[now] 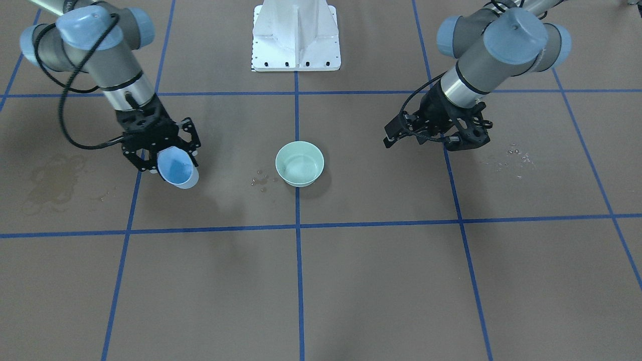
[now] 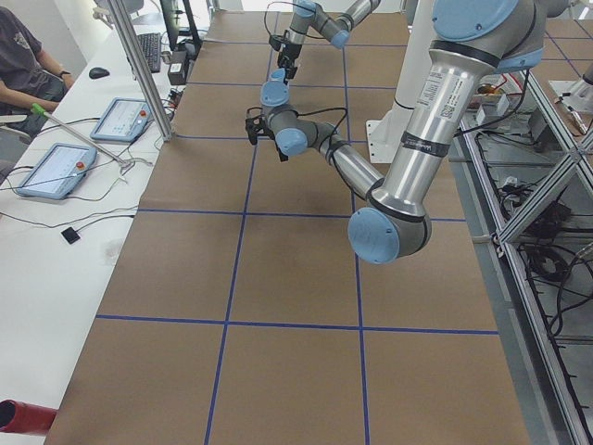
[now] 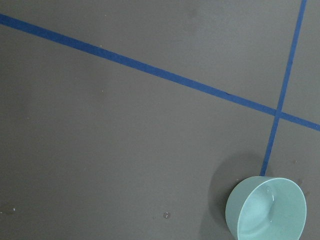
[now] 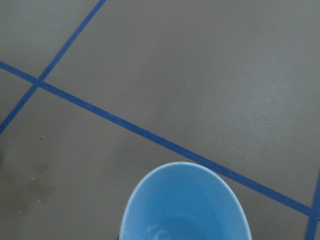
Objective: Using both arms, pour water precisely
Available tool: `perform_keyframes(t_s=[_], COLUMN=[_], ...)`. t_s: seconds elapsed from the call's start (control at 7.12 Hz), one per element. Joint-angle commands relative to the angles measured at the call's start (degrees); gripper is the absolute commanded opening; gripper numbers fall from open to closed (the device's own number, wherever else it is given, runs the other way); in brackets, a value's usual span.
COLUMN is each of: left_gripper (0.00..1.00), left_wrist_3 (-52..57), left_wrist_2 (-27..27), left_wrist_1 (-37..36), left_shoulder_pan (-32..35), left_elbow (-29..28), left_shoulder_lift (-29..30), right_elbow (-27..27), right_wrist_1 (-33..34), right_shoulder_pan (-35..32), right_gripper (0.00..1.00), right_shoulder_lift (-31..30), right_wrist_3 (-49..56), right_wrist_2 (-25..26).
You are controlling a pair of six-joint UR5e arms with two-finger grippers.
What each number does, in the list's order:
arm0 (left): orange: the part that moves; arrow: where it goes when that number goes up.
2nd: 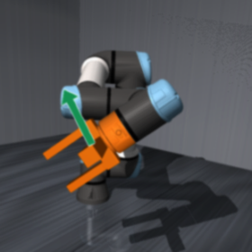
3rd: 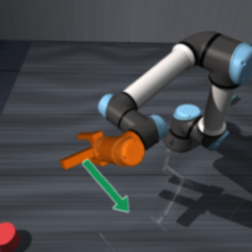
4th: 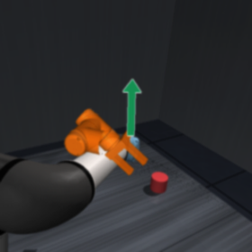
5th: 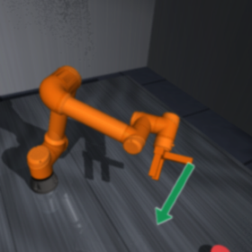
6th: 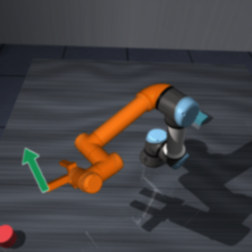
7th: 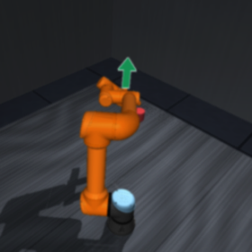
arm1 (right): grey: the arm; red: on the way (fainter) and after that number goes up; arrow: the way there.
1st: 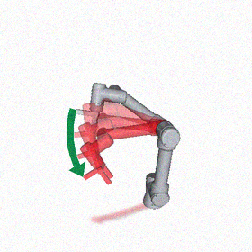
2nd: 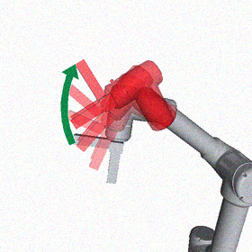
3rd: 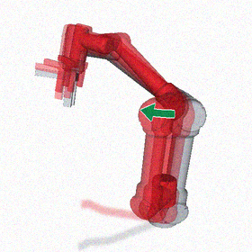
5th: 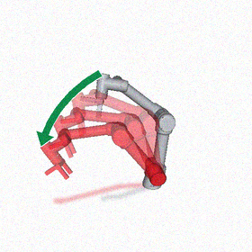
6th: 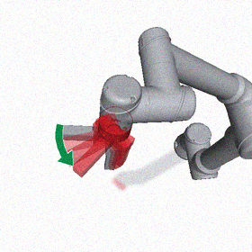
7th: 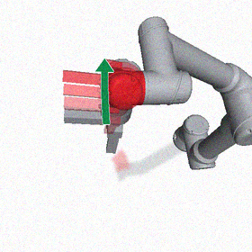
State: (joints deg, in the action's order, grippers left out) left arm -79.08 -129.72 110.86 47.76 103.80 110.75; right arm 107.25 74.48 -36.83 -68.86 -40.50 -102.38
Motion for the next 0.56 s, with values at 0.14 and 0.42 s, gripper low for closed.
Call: perform_keyframes(t_s=[0.14, 0.42], left_gripper=[1.00, 1.00], left_wrist_3=[7.95, 12.10], left_wrist_2=[-0.88, -2.02], left_wrist_1=[0.14, 0.14], left_shoulder_pan=[3.99, 5.50], left_elbow=[-0.62, -0.53], left_shoulder_lift=[-4.72, -7.03], right_elbow=[-3.09, -5.20], right_wrist_1=[21.31, 35.27], right_shoulder_pan=[6.07, 7.38], right_gripper=[0.00, 0.00], right_shoulder_lift=[14.31, 22.09], right_wrist_3=[4.25, 17.66], right_wrist_2=[2.35, 8.30])
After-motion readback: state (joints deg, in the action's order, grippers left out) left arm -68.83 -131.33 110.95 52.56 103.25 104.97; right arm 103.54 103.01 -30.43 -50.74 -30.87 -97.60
